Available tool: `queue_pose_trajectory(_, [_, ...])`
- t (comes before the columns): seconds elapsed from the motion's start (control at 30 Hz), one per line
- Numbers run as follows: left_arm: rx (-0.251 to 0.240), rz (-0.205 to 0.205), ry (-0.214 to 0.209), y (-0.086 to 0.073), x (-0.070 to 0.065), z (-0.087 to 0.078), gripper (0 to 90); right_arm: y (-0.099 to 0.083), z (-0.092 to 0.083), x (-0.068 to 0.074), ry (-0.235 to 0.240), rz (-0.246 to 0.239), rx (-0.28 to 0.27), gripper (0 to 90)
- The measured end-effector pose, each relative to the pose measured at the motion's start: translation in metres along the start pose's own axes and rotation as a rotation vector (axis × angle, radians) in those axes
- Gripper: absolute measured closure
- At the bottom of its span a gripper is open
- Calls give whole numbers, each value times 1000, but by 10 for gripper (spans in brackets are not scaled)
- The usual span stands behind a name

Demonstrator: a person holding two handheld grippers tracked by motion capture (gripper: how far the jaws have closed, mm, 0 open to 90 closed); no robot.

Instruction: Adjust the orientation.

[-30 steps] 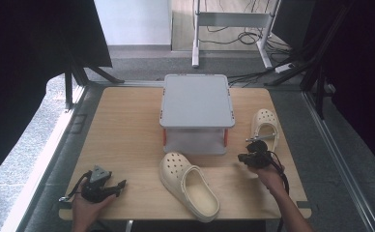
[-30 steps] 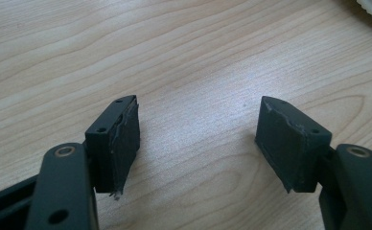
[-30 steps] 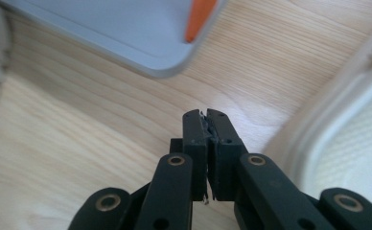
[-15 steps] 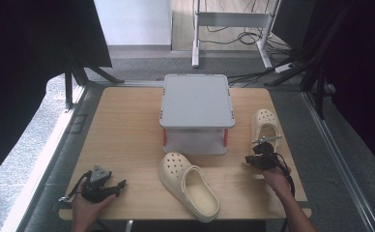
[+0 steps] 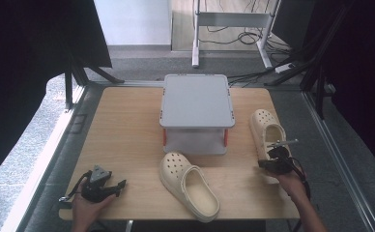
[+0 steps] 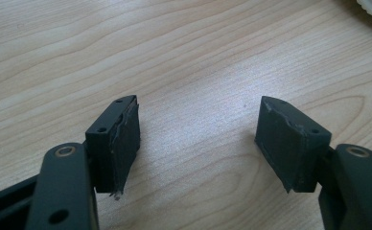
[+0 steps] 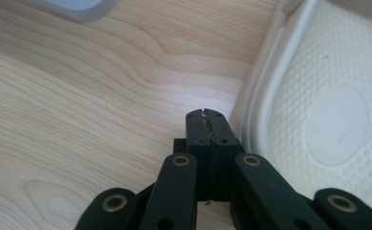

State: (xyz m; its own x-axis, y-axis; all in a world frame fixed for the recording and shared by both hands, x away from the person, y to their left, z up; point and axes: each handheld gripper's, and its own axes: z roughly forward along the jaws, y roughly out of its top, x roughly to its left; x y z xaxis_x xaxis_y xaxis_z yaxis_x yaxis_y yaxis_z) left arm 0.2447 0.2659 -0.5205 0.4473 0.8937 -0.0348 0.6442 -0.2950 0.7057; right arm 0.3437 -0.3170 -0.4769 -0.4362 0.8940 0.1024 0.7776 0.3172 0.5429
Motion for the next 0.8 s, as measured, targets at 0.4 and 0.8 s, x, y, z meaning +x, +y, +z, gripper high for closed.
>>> queue_pose_trajectory(0.4, [0,-1,1,0,0,0,324,2,-21,-6,23,-33,-26,898])
queue_pose_trajectory(0.8, [3,1,2,0,0,0,324,50,-39,-28,0,2,-54,756])
